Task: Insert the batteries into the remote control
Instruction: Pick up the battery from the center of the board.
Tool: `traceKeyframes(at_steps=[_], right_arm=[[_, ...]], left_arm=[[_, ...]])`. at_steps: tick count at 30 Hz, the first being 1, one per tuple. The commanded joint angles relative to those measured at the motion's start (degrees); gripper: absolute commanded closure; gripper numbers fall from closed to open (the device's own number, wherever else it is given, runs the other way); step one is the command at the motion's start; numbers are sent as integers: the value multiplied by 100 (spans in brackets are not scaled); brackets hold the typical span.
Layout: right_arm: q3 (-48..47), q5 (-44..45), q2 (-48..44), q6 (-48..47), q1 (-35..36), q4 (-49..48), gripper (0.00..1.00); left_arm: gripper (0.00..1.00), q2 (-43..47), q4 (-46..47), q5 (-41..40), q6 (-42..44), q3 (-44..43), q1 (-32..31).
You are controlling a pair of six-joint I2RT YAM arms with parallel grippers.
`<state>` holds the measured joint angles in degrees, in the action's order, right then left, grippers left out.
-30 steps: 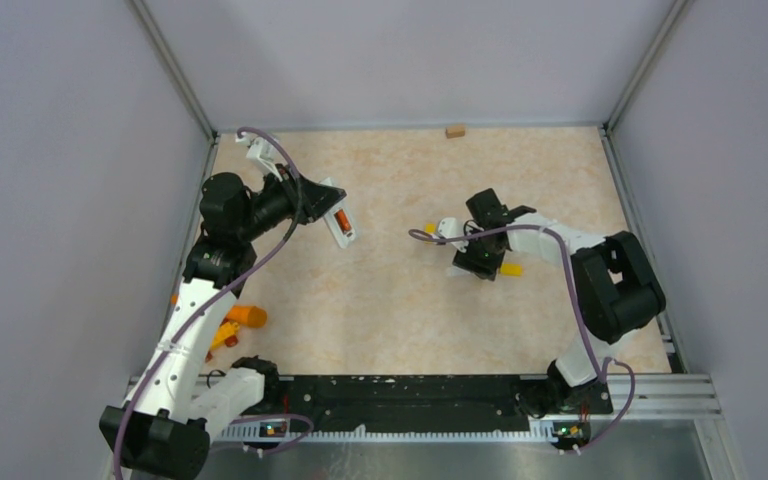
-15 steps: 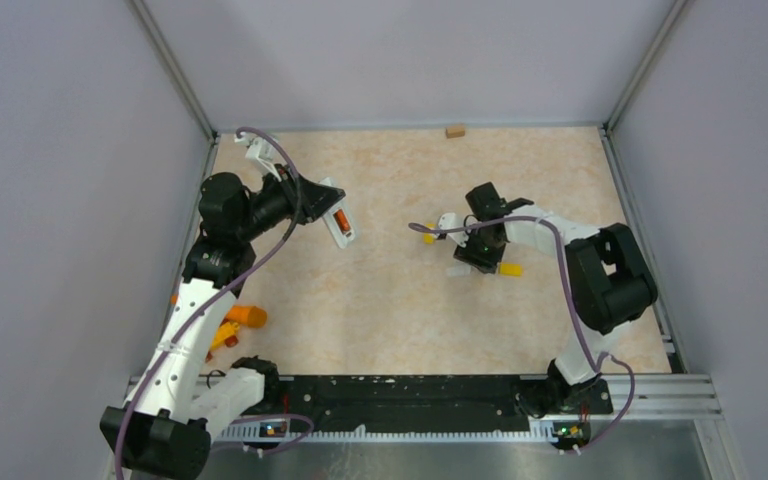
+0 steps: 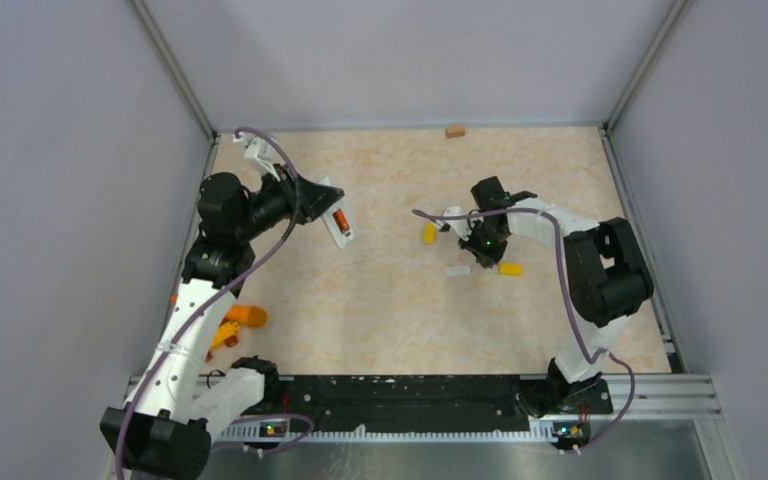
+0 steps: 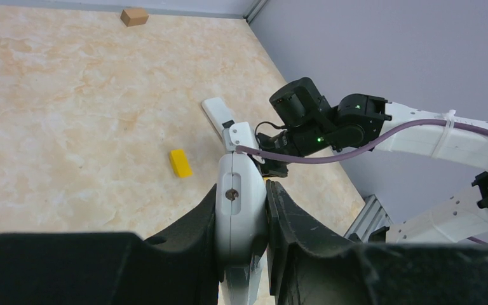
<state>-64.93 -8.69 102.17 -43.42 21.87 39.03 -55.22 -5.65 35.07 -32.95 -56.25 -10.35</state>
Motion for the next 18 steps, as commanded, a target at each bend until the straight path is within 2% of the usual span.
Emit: traceKeyframes(at_steps=[1,5,10,15,18], right_arm=[[-137,-635,-349,509,-57,-522,100],[-116,-1352,-1122,1248,-60,-1266,100],[374,-1973,-2171,2403,-42,-2567,100],[1045,-2051,-3221,3996,-20,-4218,100],[1171,-1649,-3673,5098,-24,-4568,100]], left_arm=[[100,110,300,16,-125,-9,42],[100,7,519,46,-409,115,37],[100,-177,851,-12,-795,189,41],[100,-426,1226,52,-1251,353,37],[100,-608,1443,167,-1580,451,33]])
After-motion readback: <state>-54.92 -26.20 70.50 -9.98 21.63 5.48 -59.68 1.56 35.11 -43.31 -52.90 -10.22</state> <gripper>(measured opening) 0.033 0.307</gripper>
